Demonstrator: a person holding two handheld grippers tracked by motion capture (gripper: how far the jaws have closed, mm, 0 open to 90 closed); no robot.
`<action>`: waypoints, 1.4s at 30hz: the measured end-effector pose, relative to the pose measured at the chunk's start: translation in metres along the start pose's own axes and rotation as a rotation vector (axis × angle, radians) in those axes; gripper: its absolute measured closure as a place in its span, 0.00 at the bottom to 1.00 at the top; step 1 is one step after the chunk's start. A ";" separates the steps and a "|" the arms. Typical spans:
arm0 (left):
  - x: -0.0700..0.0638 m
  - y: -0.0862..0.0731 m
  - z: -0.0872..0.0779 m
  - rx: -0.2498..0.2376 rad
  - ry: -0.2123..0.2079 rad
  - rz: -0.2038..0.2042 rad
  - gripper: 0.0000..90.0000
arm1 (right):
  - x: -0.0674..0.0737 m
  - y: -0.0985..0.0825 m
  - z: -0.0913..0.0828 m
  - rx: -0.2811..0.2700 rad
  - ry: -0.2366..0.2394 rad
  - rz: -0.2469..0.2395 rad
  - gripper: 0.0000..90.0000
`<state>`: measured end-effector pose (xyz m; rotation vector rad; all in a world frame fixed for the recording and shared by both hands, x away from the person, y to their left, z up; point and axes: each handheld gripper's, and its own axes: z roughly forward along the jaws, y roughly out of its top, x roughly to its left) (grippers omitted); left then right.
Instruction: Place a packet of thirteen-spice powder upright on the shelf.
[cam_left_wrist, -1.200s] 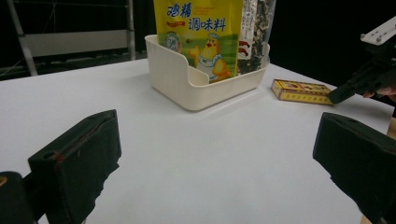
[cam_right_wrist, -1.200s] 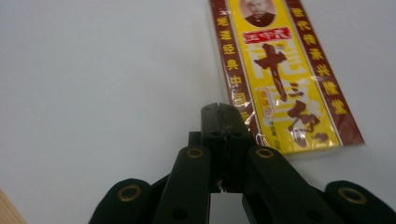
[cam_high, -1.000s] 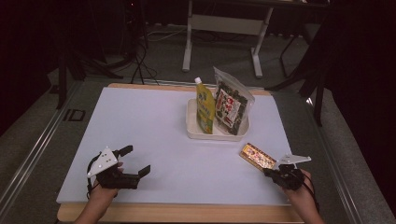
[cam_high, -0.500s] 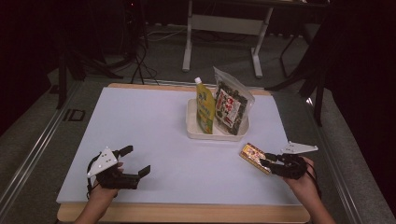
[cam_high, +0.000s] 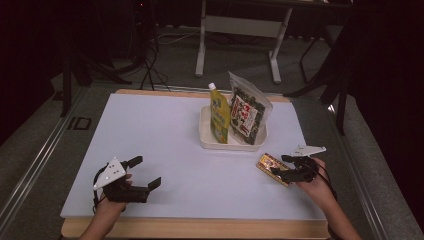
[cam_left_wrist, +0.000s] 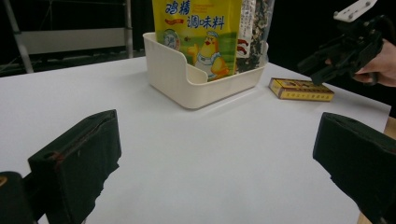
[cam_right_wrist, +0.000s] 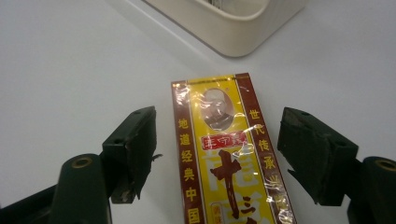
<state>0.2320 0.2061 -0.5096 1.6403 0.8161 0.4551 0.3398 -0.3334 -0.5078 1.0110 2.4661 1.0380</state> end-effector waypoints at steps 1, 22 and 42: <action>0.000 0.000 0.000 0.000 0.000 0.000 0.01 | 0.000 0.000 0.000 0.000 0.000 0.000 0.30; 0.001 -0.001 0.000 0.003 -0.004 -0.002 0.01 | -0.007 -0.010 0.033 0.132 -0.001 -0.026 0.31; -0.008 0.005 0.008 0.028 -0.044 -0.010 0.01 | 0.027 0.017 0.009 0.036 0.097 -0.058 0.35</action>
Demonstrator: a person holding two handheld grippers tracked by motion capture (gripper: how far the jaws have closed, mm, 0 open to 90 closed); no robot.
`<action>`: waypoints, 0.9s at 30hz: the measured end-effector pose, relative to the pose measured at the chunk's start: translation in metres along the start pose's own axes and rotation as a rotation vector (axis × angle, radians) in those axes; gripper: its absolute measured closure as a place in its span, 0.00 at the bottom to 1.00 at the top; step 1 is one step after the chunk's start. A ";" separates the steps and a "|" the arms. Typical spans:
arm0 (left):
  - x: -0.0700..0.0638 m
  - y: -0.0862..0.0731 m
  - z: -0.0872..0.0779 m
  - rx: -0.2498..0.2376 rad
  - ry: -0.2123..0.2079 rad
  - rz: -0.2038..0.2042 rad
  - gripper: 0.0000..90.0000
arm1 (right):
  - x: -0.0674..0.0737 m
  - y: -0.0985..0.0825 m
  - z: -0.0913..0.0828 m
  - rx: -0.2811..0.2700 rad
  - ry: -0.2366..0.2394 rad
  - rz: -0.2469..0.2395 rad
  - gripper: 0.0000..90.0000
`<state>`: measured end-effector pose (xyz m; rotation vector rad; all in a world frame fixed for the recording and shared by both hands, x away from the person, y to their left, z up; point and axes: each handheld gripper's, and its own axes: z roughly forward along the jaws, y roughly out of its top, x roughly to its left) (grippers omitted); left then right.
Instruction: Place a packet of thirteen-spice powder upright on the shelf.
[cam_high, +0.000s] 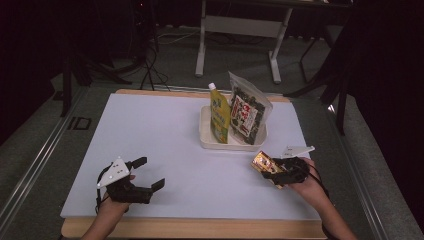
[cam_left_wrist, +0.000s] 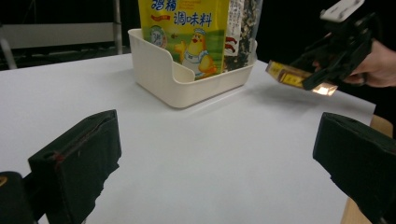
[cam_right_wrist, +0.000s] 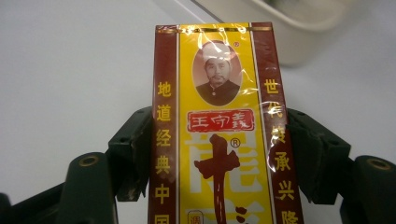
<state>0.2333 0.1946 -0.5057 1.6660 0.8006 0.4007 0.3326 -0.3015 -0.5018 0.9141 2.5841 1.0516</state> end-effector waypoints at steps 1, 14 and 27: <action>-0.001 0.001 0.001 0.005 -0.006 -0.009 0.01 | 0.005 0.004 -0.001 -0.009 0.006 -0.015 0.35; -0.020 0.022 0.015 0.105 -0.075 -0.103 0.01 | 0.042 0.036 -0.010 -0.103 0.062 -0.094 0.35; -0.035 0.046 0.049 0.117 -0.125 -0.102 0.01 | 0.078 0.061 -0.013 -0.191 0.063 -0.192 0.35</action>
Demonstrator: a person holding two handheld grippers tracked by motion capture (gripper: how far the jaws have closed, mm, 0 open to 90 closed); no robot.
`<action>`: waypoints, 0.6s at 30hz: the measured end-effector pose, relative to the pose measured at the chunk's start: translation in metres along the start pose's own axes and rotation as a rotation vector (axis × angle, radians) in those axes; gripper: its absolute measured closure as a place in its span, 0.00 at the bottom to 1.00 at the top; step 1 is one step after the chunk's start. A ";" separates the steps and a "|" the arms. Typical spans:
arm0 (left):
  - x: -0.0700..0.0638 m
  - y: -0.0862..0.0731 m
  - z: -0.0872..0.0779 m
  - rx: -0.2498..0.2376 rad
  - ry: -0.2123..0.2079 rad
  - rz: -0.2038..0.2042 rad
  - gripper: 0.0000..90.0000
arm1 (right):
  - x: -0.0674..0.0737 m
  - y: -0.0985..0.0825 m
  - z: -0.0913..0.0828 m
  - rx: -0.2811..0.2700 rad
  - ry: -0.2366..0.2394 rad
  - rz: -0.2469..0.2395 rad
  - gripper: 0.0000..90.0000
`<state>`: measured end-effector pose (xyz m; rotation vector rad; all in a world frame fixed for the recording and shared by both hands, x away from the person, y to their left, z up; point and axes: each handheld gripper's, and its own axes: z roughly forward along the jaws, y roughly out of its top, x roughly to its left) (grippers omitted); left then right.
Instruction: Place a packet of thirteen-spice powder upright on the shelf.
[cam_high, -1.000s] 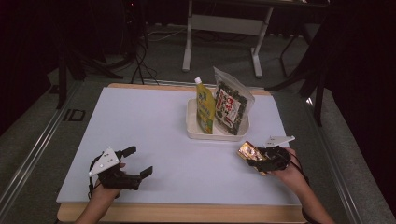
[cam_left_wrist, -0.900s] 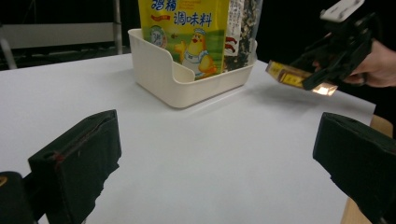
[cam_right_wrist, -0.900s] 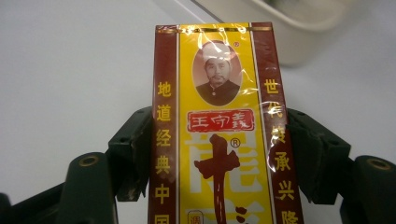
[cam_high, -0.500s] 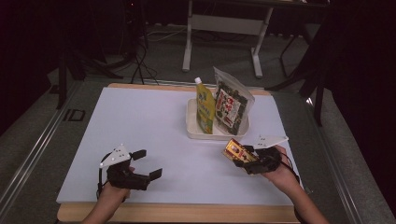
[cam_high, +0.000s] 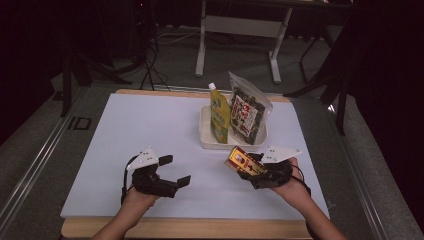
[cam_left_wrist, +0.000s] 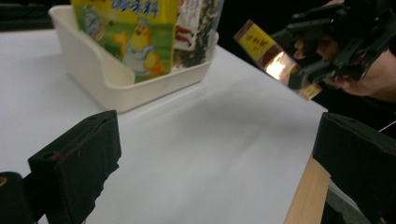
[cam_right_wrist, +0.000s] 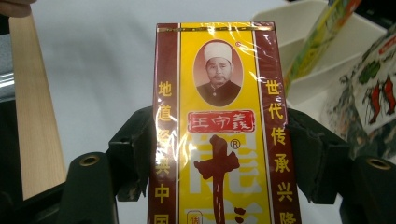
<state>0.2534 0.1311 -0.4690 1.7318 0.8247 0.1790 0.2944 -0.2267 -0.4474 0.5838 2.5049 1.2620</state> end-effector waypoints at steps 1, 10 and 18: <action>-0.001 0.002 0.003 0.000 0.003 0.004 0.01 | 0.001 0.001 0.000 -0.007 -0.004 -0.006 0.35; -0.012 0.015 0.028 -0.025 -0.015 0.017 0.10 | 0.016 0.014 0.004 -0.073 -0.032 -0.042 0.35; -0.017 0.021 0.044 -0.087 -0.075 -0.027 0.27 | 0.027 0.020 0.011 -0.167 -0.061 -0.061 0.35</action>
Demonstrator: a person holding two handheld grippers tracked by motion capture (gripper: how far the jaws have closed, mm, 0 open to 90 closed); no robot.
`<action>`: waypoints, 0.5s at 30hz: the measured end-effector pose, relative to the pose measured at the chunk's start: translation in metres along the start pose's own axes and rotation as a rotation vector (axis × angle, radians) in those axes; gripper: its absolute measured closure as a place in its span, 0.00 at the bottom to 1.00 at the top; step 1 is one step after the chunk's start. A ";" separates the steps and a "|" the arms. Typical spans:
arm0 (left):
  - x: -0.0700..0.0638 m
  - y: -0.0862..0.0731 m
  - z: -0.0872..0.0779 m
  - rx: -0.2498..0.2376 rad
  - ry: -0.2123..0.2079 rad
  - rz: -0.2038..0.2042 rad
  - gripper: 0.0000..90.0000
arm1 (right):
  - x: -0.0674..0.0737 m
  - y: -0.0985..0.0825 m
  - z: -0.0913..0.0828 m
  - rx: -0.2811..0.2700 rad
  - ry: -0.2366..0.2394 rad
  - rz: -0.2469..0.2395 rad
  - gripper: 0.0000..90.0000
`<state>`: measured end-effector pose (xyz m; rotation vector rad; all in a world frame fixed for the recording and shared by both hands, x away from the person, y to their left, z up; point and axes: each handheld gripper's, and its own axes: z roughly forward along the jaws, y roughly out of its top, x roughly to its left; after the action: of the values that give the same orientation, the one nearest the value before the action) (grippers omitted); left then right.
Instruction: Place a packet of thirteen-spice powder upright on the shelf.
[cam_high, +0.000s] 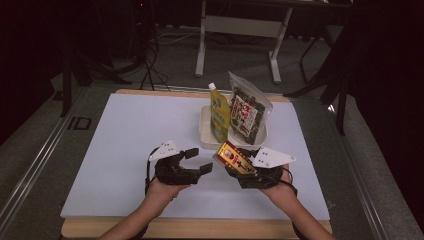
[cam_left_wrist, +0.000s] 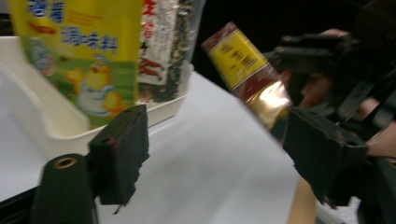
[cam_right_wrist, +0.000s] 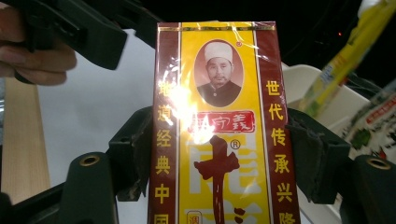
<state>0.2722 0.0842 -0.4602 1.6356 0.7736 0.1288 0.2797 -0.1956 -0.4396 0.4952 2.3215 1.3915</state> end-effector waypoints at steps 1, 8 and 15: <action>-0.001 0.001 0.001 -0.007 -0.014 -0.001 0.28 | 0.002 0.000 0.001 -0.001 -0.008 -0.008 0.35; -0.008 0.006 0.005 -0.019 -0.050 -0.008 0.30 | 0.010 -0.002 0.008 -0.034 -0.043 -0.047 0.35; -0.009 0.009 0.007 -0.054 -0.105 -0.059 0.35 | 0.017 -0.001 0.008 -0.095 -0.082 -0.092 0.35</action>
<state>0.2727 0.0734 -0.4510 1.5540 0.7309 0.0211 0.2687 -0.1815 -0.4463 0.4034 2.1742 1.4038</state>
